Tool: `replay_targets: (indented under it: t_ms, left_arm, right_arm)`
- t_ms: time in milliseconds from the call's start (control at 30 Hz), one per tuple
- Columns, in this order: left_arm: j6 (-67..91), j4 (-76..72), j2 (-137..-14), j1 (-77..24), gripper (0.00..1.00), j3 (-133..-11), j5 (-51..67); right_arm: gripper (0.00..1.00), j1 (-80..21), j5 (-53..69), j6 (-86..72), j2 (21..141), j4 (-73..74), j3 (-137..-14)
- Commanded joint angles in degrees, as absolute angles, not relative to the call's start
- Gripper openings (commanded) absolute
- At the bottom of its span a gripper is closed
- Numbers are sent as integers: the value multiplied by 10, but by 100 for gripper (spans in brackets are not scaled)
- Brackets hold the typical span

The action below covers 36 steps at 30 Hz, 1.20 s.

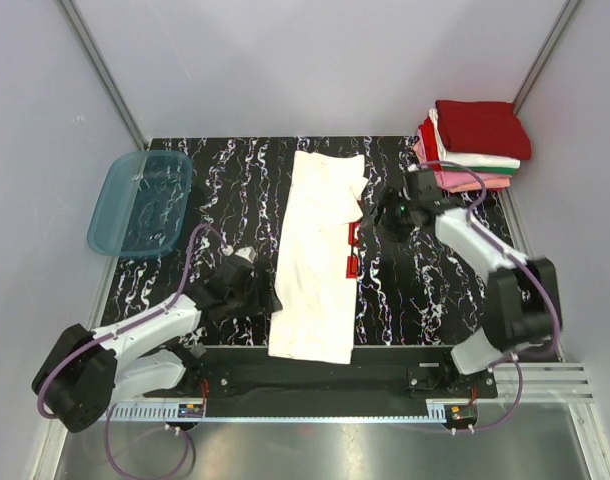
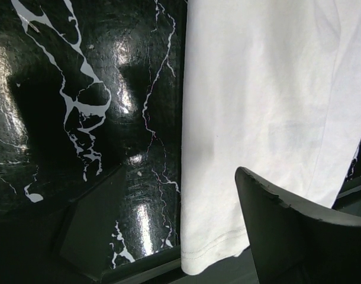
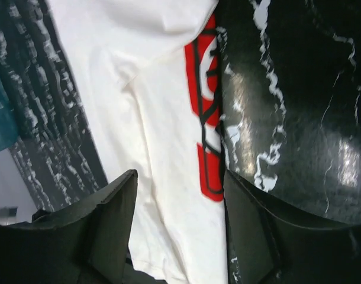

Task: Fold and stack the t-shirts
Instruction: Fold the tshirt

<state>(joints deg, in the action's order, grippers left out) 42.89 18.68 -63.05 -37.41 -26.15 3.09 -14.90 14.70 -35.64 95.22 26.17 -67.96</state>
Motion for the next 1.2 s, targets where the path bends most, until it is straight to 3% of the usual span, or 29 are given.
replay_targets:
  t_ms: [0, 267, 533, 800, 1167]
  left_arm:
    - [449, 193, -612, -376, 83, -223, 41]
    - [504, 206, -528, -403, 80, -147, 75]
    - [558, 259, -461, -458, 73, -113, 79]
    - [599, 233, -455, -495, 68, -79, 88]
    - [627, 250, -460, -532, 61, -71, 78]
  right_arm:
    - [68, -175, 161, -402, 833, 244, -562]
    - [70, -399, 82, -573, 666, 236, -327]
    - [68, -562, 23, -699, 643, 249, -287]
    - [67, -615, 18, -740, 702, 189, -267]
    - [49, -646, 8, -763, 724, 159, -252]
